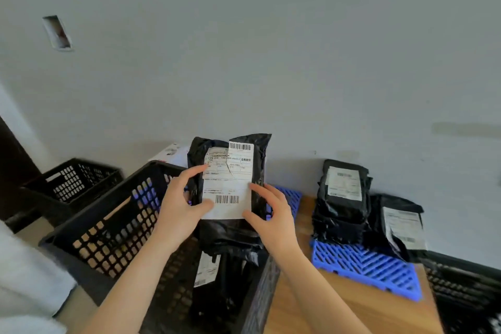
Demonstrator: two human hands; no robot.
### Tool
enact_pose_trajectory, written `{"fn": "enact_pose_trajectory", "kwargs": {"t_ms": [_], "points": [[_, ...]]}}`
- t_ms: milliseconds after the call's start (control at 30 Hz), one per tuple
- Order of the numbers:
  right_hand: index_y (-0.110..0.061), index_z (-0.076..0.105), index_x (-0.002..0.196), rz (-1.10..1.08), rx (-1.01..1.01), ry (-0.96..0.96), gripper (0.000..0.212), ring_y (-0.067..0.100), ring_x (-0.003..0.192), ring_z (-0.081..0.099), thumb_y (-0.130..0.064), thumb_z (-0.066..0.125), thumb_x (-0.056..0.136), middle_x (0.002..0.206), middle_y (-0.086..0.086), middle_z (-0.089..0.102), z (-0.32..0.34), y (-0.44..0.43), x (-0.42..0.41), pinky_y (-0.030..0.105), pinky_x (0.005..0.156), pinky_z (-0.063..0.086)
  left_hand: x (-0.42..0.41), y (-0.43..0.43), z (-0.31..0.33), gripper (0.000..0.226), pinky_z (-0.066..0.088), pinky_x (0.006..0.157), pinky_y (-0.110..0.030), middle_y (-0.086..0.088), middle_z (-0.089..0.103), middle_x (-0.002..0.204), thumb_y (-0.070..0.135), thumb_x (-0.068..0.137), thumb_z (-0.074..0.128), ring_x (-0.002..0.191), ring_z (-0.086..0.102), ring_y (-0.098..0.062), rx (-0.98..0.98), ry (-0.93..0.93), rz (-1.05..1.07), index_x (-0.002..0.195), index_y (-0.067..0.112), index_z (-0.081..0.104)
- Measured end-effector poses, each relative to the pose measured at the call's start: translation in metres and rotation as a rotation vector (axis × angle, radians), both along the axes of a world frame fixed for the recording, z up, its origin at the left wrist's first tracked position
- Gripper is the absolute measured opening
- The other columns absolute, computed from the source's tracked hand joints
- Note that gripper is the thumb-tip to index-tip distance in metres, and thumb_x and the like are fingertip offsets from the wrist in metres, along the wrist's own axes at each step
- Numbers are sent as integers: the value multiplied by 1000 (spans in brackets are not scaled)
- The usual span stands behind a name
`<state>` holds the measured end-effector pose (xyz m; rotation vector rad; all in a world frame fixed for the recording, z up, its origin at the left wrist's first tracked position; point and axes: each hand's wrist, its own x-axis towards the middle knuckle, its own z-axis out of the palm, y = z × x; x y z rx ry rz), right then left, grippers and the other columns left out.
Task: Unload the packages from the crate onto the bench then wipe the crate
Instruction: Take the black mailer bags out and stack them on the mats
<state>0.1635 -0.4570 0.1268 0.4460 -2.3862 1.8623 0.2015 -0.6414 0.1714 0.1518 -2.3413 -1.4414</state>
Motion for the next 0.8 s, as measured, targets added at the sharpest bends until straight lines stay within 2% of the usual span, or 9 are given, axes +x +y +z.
{"fn": "enact_pose_trajectory", "kwargs": {"t_ms": [67,133,200,300,467,533,633,733,800], "points": [[-50,52,121,-52,-7,32,53,-3,123,36,-20,71,82,134,-23,38,3,36,6,20,103,33,-4,35,2,69,46,106,-43,18,50,130,1,78,73,125,51,-9,2,38,-44,125,48,53],[-50,51,122,-99,-26,42,55,-16,117,36,-18,71,82,128,-29,37,7,72,12,9,95,32,-10,71,3,65,47,104,-40,17,50,127,5,79,75,122,52,-10,-24,63,-108,124,47,53],[-47,51,125,-162,-41,39,56,-21,114,35,-16,70,83,128,-31,38,9,106,17,5,87,33,-18,107,4,62,41,104,-29,15,50,125,9,79,77,123,48,-7,-100,83,-172,126,42,53],[-42,50,128,-279,-47,45,57,-14,117,39,-14,69,83,129,-26,44,7,157,24,2,86,36,-29,163,1,58,34,91,-9,14,50,124,12,80,77,118,45,-1,-185,103,-258,128,35,53],[-35,50,131,-520,-8,3,56,-3,116,44,-9,66,84,128,-17,50,-6,235,32,-2,78,38,-46,253,-25,48,28,87,4,15,51,124,20,86,72,110,42,15,-217,77,-431,128,34,55],[-34,51,130,-606,-5,-42,53,2,114,45,-7,64,86,125,-15,51,-13,263,33,1,73,42,-52,285,-38,47,28,87,4,17,50,123,22,86,72,110,39,20,-232,57,-498,129,34,55],[-35,54,123,-709,14,-66,48,4,110,47,-6,64,86,121,-13,50,-23,301,29,11,81,48,-66,325,-54,47,34,95,-2,15,49,121,19,85,70,112,40,18,-214,9,-597,126,36,54],[-32,56,120,-753,61,-128,43,4,107,47,-7,65,86,118,-12,47,-36,331,14,5,69,44,-88,357,-73,41,33,111,-23,10,48,125,17,86,68,132,38,-3,-220,-45,-641,117,39,55],[-31,57,117,-749,77,-187,39,7,108,49,-9,65,86,118,-9,49,-48,348,-2,4,64,43,-106,377,-88,37,27,113,-25,5,44,136,18,87,68,143,27,-13,-249,-74,-654,115,39,56]]}}
